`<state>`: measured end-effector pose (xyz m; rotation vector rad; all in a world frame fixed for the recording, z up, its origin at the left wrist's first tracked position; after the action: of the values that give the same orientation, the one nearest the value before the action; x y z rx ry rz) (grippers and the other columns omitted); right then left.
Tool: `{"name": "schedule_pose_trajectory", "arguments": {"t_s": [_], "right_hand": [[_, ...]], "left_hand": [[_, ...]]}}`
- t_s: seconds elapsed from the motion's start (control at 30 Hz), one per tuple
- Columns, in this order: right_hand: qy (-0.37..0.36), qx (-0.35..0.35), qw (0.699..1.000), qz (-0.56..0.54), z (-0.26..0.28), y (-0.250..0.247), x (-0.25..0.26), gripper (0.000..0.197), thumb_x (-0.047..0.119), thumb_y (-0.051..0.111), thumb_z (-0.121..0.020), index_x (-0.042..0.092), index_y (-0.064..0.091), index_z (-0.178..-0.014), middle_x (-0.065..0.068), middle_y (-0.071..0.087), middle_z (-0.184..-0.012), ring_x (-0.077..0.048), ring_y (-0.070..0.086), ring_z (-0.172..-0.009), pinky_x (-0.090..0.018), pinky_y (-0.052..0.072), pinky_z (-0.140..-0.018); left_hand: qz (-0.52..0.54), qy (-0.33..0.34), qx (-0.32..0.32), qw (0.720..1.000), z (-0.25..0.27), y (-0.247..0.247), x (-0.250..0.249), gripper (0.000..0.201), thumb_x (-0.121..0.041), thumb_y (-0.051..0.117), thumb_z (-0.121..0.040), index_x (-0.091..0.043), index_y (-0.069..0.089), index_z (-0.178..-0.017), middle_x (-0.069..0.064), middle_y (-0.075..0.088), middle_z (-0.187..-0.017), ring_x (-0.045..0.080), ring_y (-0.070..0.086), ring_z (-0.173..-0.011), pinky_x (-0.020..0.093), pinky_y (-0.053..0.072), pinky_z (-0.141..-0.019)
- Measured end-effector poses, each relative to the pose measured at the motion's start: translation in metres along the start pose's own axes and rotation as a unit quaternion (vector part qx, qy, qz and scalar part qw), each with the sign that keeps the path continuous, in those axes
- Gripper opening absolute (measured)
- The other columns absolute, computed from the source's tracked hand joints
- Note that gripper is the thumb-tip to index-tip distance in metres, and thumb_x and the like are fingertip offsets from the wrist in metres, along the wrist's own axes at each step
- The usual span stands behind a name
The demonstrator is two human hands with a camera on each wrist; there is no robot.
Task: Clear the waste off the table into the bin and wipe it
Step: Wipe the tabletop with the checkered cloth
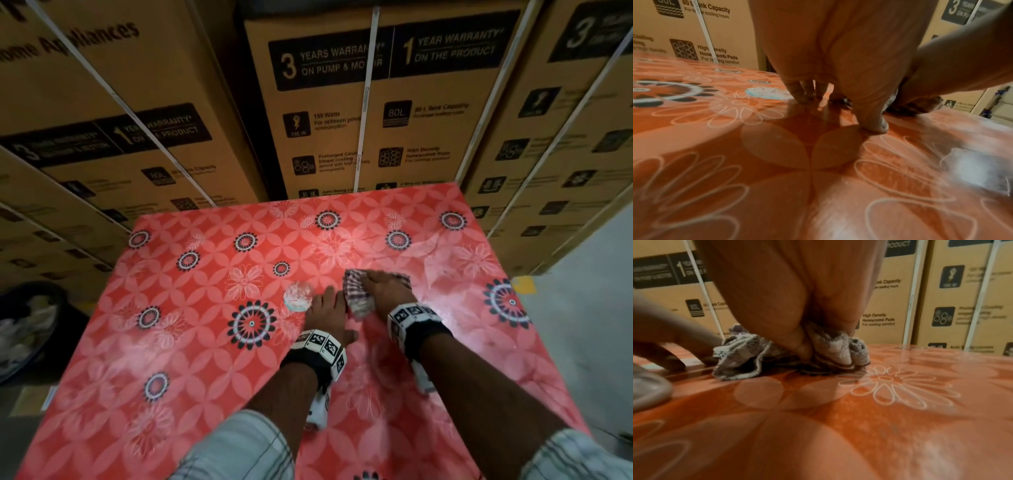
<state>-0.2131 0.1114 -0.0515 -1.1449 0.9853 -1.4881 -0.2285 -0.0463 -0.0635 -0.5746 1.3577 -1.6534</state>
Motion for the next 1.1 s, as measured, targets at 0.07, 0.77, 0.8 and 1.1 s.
{"name": "schedule_pose_trajectory", "arguments": {"t_s": [0.07,0.77,0.8,1.1], "right_hand": [[0.0,0.011,1.0,-0.016,0.012,0.002,0.003,0.052,0.013,0.043,-0.094,0.017,0.034,-0.146,-0.007,0.028,-0.154,-0.025,0.03,-0.139,-0.034,0.024,-0.115],[-0.012,-0.06,0.993,-0.104,0.169,0.042,0.041,0.05,0.014,0.068,-0.078,0.012,0.058,-0.127,-0.013,0.056,-0.133,-0.031,0.055,-0.119,-0.039,0.043,-0.103],[-0.02,-0.055,0.993,-0.106,0.189,0.049,0.047,0.054,0.015,0.074,-0.071,0.01,0.061,-0.123,-0.015,0.059,-0.128,-0.033,0.059,-0.114,-0.041,0.046,-0.101],[0.001,-0.053,0.996,-0.075,0.188,0.049,0.048,0.061,0.025,0.067,-0.079,0.016,0.048,-0.137,-0.012,0.049,-0.14,-0.031,0.048,-0.125,-0.041,0.038,-0.108]], "left_hand": [[0.001,-0.002,0.002,1.0,0.004,0.001,-0.001,0.091,-0.049,0.072,-0.078,-0.015,0.024,-0.148,0.009,0.018,-0.157,0.034,0.025,-0.137,0.045,0.033,-0.108],[-0.022,0.013,-0.01,1.0,0.11,0.029,-0.025,0.072,-0.04,0.062,-0.083,-0.012,0.031,-0.142,0.012,0.031,-0.147,0.034,0.035,-0.127,0.044,0.038,-0.099],[-0.033,0.023,-0.004,0.999,0.115,0.029,-0.026,0.07,-0.036,0.06,-0.083,-0.011,0.031,-0.142,0.012,0.031,-0.146,0.035,0.036,-0.126,0.045,0.039,-0.099],[-0.017,0.023,0.0,1.0,0.136,0.054,-0.024,0.1,-0.055,0.071,-0.074,-0.016,0.02,-0.151,0.011,0.019,-0.157,0.035,0.027,-0.137,0.046,0.032,-0.108]]}}
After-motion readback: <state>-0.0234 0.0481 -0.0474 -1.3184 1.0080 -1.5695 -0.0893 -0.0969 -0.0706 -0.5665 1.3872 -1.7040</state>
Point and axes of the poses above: each hand's wrist, its own z-axis away from the middle knuckle, its own y-axis out of the palm, x = y × z, the point moved 1 cm from there along -z, towards the middle knuckle
